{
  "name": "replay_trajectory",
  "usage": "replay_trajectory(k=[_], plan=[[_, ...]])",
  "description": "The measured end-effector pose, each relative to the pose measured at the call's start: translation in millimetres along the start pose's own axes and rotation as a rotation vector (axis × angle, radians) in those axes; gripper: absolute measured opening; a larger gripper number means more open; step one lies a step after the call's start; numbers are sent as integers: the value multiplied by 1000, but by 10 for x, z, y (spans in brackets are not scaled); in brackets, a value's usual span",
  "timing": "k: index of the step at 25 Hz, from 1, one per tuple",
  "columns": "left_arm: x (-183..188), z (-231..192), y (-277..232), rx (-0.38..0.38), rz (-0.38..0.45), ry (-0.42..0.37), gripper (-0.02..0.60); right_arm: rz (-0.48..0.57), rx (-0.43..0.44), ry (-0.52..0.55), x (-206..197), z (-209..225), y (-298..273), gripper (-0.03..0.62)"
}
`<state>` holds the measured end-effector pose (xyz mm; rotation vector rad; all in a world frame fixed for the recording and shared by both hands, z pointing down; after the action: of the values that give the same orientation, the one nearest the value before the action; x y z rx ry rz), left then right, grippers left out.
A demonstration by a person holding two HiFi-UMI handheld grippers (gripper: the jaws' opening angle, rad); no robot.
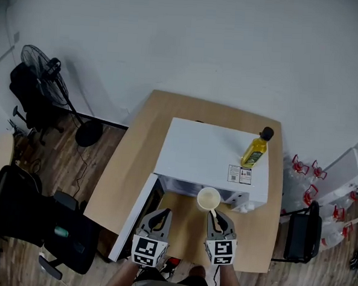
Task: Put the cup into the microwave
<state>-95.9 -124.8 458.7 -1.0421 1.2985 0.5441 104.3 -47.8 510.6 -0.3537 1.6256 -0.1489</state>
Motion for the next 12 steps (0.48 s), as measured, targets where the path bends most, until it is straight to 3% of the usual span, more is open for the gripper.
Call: replay_trajectory(k=[12], plan=[[-114,-78,-133,153,-38,67,26,-36,164,17,-160,19,-493,46]])
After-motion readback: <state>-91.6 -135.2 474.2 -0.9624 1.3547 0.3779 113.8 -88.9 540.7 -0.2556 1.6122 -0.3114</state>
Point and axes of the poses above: the fingertips, and each gripper's own axes: y backward along the fingers, z to its right, x out of its top, the point moved 8 cm from there along y, backward along the fingers, and after that the axes turned 7 degrees about -x, right-handed, at the moved point
